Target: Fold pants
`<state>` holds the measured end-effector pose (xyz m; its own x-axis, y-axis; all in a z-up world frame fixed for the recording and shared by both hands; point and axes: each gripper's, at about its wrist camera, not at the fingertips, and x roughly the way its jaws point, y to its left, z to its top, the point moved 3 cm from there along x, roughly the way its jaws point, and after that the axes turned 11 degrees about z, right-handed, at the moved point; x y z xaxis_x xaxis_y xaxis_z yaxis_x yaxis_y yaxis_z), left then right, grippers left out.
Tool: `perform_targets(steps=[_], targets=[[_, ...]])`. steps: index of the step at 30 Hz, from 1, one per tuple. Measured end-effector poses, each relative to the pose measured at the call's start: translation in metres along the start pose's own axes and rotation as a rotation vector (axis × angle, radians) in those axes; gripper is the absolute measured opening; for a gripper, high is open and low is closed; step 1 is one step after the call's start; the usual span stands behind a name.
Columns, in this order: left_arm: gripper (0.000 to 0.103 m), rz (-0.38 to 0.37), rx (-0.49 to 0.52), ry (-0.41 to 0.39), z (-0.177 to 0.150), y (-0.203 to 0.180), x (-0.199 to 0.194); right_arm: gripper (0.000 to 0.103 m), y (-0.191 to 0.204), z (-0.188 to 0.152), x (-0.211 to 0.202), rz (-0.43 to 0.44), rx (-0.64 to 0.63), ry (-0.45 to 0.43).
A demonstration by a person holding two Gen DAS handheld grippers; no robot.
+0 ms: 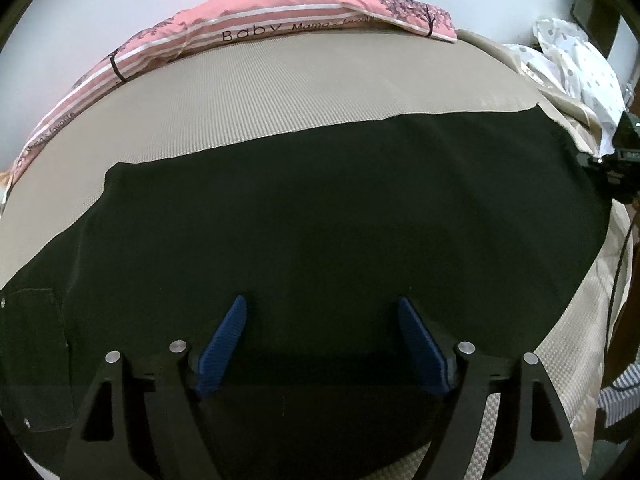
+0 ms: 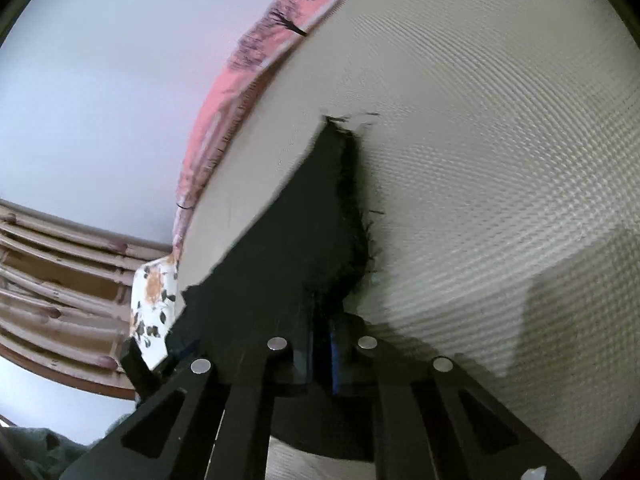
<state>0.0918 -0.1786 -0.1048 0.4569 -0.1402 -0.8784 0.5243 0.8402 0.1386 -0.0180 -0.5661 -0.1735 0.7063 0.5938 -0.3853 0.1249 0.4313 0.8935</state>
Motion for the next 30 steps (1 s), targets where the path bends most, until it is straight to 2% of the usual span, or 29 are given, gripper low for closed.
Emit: perform_targets(steps=[5,11,17,21,26,30], targets=[[0.079,-0.021,-0.024,-0.013,-0.001,0.006,-0.002,0.005,0.051,-0.003,0.001,0.031,-0.035,-0.049],[0.079,-0.029,-0.094,-0.052,-0.002,0.037,-0.018,0.005,0.108,-0.010,0.030,0.055,-0.068,-0.021],[0.079,0.029,-0.158,-0.097,-0.010,0.094,-0.042,0.005,0.160,-0.022,0.100,0.088,-0.099,0.071],[0.079,0.081,-0.213,-0.128,-0.023,0.135,-0.058,0.005,0.193,-0.041,0.166,0.092,-0.141,0.166],[0.079,0.079,-0.310,-0.115,-0.046,0.181,-0.069,0.005,0.213,-0.074,0.242,0.068,-0.183,0.288],[0.079,0.078,-0.373,-0.113,-0.062,0.202,-0.069,0.005,0.221,-0.107,0.301,0.018,-0.225,0.410]])
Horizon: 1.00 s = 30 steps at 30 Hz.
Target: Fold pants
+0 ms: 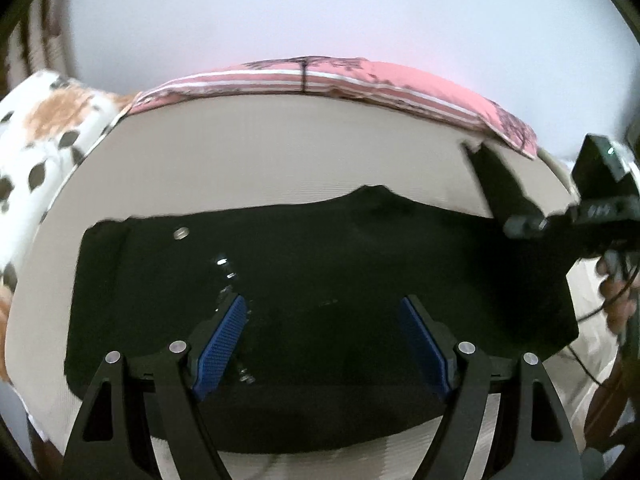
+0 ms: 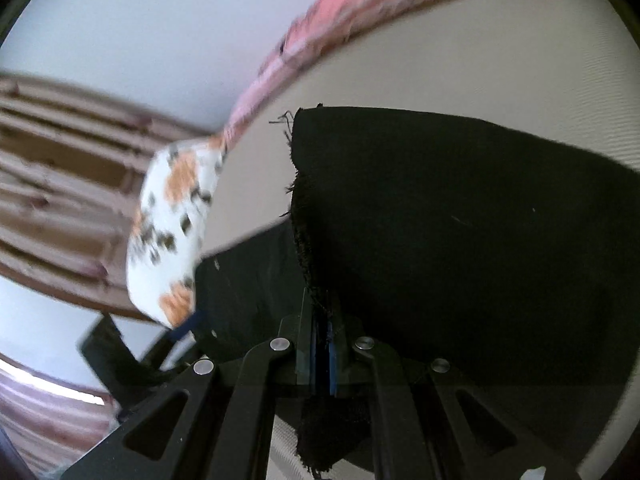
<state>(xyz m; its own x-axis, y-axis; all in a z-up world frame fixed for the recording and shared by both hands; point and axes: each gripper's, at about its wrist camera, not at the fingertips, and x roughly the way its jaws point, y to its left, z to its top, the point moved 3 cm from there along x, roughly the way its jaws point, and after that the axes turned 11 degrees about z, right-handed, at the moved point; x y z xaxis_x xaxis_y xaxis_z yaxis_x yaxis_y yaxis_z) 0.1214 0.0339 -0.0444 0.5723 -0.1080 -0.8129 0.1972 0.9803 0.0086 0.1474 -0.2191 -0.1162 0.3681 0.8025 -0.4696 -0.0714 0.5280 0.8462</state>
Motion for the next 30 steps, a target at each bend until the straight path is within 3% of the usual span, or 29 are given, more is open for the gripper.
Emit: perform_targets(steps=[7,10,12,14,19,21,24,27,30], targets=[[0.079,-0.030,-0.043,0.005,-0.005,0.013,0.001,0.007,0.014,-0.019,0.062,-0.138,-0.102,0.144],[0.079,-0.053,-0.052,0.011,-0.005,0.012,0.004,0.013,0.018,-0.023,0.072,-0.180,-0.136,0.169],[0.079,-0.065,-0.056,0.021,-0.007,0.012,0.005,0.028,0.018,-0.025,0.072,-0.149,-0.117,0.176],[0.079,-0.078,-0.056,0.024,-0.007,0.011,0.006,0.036,0.022,-0.026,0.072,-0.131,-0.111,0.180],[0.079,-0.149,-0.061,0.056,-0.008,0.003,0.006,0.042,0.037,-0.028,0.046,-0.068,-0.110,0.128],[0.079,-0.175,-0.058,0.071,-0.008,-0.001,0.007,0.057,0.041,-0.029,0.033,-0.009,-0.090,0.117],[0.079,-0.201,-0.056,0.109,-0.009,-0.009,0.011,0.058,0.039,-0.037,0.011,0.129,-0.007,0.089],[0.079,-0.209,-0.067,0.111,-0.004,-0.013,0.011,0.062,0.041,-0.042,-0.001,0.207,0.002,0.078],[0.079,-0.245,-0.077,0.112,0.002,-0.019,0.009,0.063,0.039,-0.043,-0.002,0.107,-0.028,0.060]])
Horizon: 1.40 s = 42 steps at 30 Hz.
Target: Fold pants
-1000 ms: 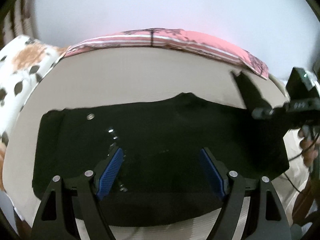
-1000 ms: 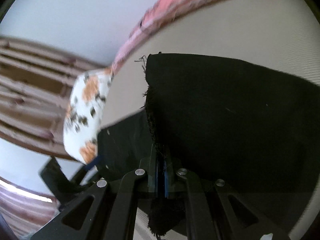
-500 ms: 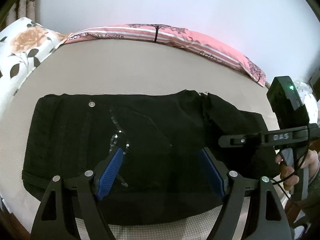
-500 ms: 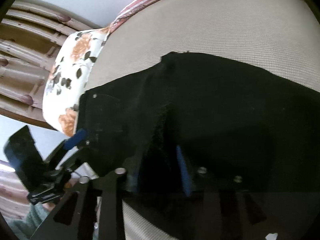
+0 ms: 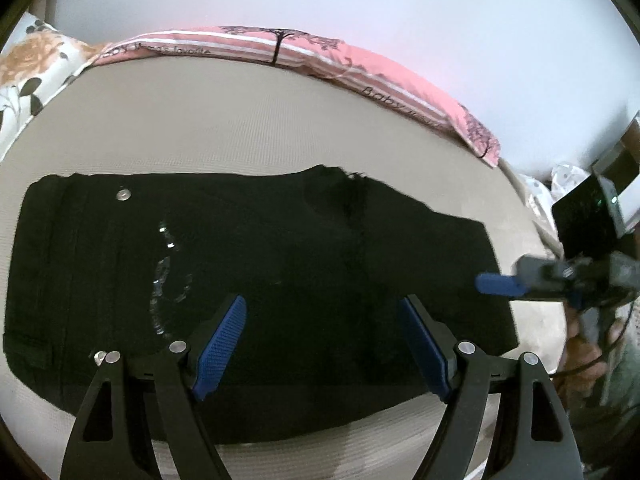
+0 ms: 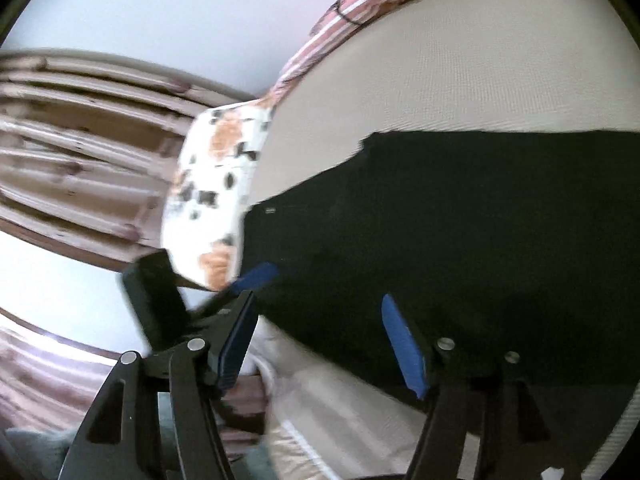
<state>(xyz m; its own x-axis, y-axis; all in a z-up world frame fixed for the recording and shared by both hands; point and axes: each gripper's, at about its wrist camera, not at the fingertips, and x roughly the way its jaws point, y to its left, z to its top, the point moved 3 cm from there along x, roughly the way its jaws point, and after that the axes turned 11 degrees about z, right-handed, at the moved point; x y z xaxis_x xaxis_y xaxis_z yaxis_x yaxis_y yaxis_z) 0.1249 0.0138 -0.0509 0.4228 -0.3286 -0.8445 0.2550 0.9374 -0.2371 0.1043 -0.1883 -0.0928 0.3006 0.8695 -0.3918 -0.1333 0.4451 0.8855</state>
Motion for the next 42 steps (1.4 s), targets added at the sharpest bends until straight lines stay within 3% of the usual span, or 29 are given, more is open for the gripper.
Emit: perform_targets(steps=[7,9,11,14,21,27,30,32,35,40,42], targets=[[0.076,-0.152,-0.093,0.203,0.003,-0.017,0.032,0.063,-0.014,-0.003,-0.015,-0.098,-0.008,-0.046],[0.068,-0.177,-0.111,0.244,0.004,-0.019,0.042,0.063,-0.018,-0.005,-0.024,-0.115,-0.012,-0.064],[0.047,-0.199,-0.126,0.279,0.006,-0.020,0.053,0.063,-0.025,-0.004,-0.032,-0.128,0.003,-0.081],[0.036,-0.208,-0.143,0.313,0.008,-0.017,0.067,0.063,-0.035,-0.004,-0.043,-0.125,0.034,-0.112],[0.035,-0.255,-0.159,0.353,0.013,-0.014,0.091,0.063,-0.054,-0.004,-0.057,-0.112,0.086,-0.152],[0.036,-0.279,-0.087,0.343,0.020,-0.017,0.098,0.063,-0.065,-0.003,-0.058,-0.104,0.114,-0.163],[0.035,-0.329,-0.079,0.363,0.019,-0.024,0.101,0.063,-0.070,-0.003,-0.059,-0.098,0.130,-0.170],[0.035,-0.412,-0.076,0.420,0.009,-0.034,0.103,0.063,-0.074,-0.003,-0.060,-0.096,0.141,-0.172],[0.036,-0.406,-0.020,0.405,0.005,-0.043,0.101,0.063,-0.077,-0.003,-0.060,-0.096,0.147,-0.171],[0.035,-0.439,-0.110,0.415,0.015,-0.035,0.111,0.063,-0.081,0.000,-0.061,-0.096,0.155,-0.173],[0.028,-0.417,-0.109,0.387,0.017,-0.039,0.111,0.063,-0.082,0.000,-0.060,-0.102,0.154,-0.172]])
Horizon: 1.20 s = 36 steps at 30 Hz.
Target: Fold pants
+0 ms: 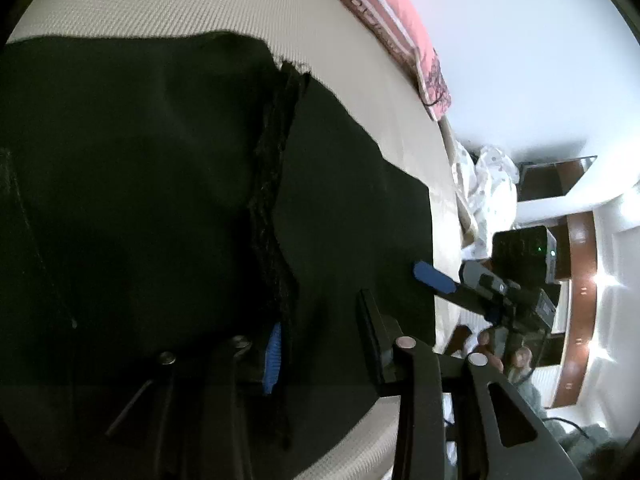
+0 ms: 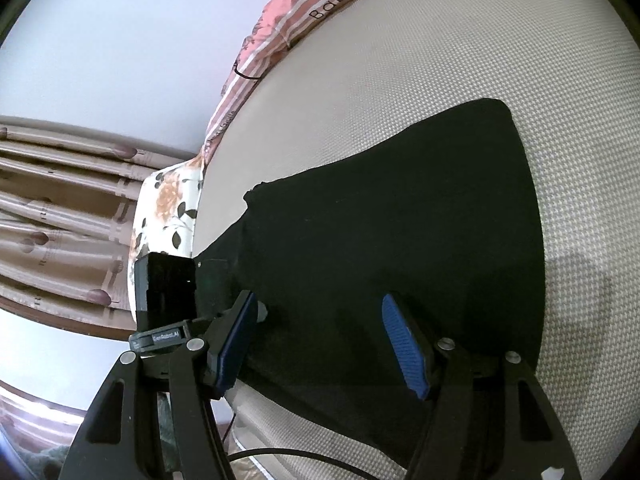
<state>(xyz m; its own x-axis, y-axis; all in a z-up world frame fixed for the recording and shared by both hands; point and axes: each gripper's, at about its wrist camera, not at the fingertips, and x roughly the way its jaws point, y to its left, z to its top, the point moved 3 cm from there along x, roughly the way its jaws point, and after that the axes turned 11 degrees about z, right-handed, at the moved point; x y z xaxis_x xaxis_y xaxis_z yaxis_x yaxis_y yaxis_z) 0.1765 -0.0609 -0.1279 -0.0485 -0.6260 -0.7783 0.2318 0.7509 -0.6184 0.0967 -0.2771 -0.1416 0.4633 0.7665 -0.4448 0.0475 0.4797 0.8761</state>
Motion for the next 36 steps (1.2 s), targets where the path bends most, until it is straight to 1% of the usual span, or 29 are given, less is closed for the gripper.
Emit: perform_targets(steps=[1,2,4,6,9,10,12,14,17,19,21,24,27,29,31,32,33,34,35,36], targets=[[0.017,0.037,0.013,-0.015,-0.001,-0.002,0.001,0.063,0.000,0.000,0.000,-0.011,-0.005,0.001],[0.011,0.095,0.040,-0.032,-0.003,-0.004,0.000,0.063,0.002,0.000,-0.001,-0.025,-0.015,0.000],[0.010,0.114,0.051,-0.056,-0.006,-0.006,-0.003,0.063,0.004,0.000,-0.001,-0.048,-0.039,-0.001],[0.008,0.157,0.071,-0.081,-0.010,-0.010,-0.008,0.063,0.006,-0.001,-0.003,-0.064,-0.052,-0.002],[0.007,0.175,0.092,-0.127,-0.016,-0.018,-0.022,0.063,0.009,-0.003,-0.007,-0.102,-0.070,0.002],[0.003,0.175,0.098,-0.143,-0.017,-0.021,-0.026,0.063,0.010,-0.004,-0.008,-0.109,-0.078,0.002],[0.003,0.191,0.117,-0.164,-0.020,-0.023,-0.032,0.063,0.010,-0.008,-0.011,-0.113,-0.090,0.007],[0.003,0.198,0.116,-0.152,-0.022,-0.015,-0.031,0.063,0.008,-0.012,-0.012,-0.140,-0.101,0.013],[0.003,0.223,0.078,-0.131,-0.026,-0.001,-0.022,0.061,0.001,-0.016,-0.009,-0.191,-0.108,0.024],[0.003,0.235,0.073,-0.134,-0.028,0.002,-0.017,0.062,-0.004,-0.018,-0.004,-0.218,-0.116,0.034],[0.003,0.257,0.098,-0.144,-0.029,-0.001,-0.017,0.062,-0.004,-0.019,-0.001,-0.234,-0.132,0.033],[0.005,0.292,0.123,-0.137,-0.030,-0.005,-0.019,0.062,-0.001,-0.018,0.002,-0.263,-0.152,0.051],[0.012,0.347,0.136,-0.142,-0.029,-0.010,-0.023,0.062,0.005,-0.016,0.001,-0.278,-0.176,0.058],[0.017,0.399,0.161,-0.174,-0.028,-0.013,-0.033,0.062,0.011,-0.010,-0.004,-0.295,-0.205,0.030],[0.019,0.442,0.194,-0.214,-0.024,-0.016,-0.042,0.062,0.017,-0.004,-0.010,-0.312,-0.240,0.001],[0.021,0.471,0.204,-0.248,-0.021,-0.019,-0.048,0.061,0.019,0.001,-0.012,-0.339,-0.262,-0.020],[0.021,0.492,0.212,-0.282,-0.018,-0.022,-0.052,0.060,0.022,0.008,-0.014,-0.387,-0.296,-0.053],[0.022,0.509,0.232,-0.320,-0.014,-0.027,-0.055,0.059,0.024,0.013,-0.014,-0.409,-0.313,-0.065],[0.024,0.530,0.263,-0.364,-0.009,-0.036,-0.056,0.054,0.024,0.020,-0.013,-0.442,-0.334,-0.078],[0.026,0.542,0.281,-0.379,-0.006,-0.040,-0.055,0.047,0.024,0.026,-0.011,-0.471,-0.353,-0.087]])
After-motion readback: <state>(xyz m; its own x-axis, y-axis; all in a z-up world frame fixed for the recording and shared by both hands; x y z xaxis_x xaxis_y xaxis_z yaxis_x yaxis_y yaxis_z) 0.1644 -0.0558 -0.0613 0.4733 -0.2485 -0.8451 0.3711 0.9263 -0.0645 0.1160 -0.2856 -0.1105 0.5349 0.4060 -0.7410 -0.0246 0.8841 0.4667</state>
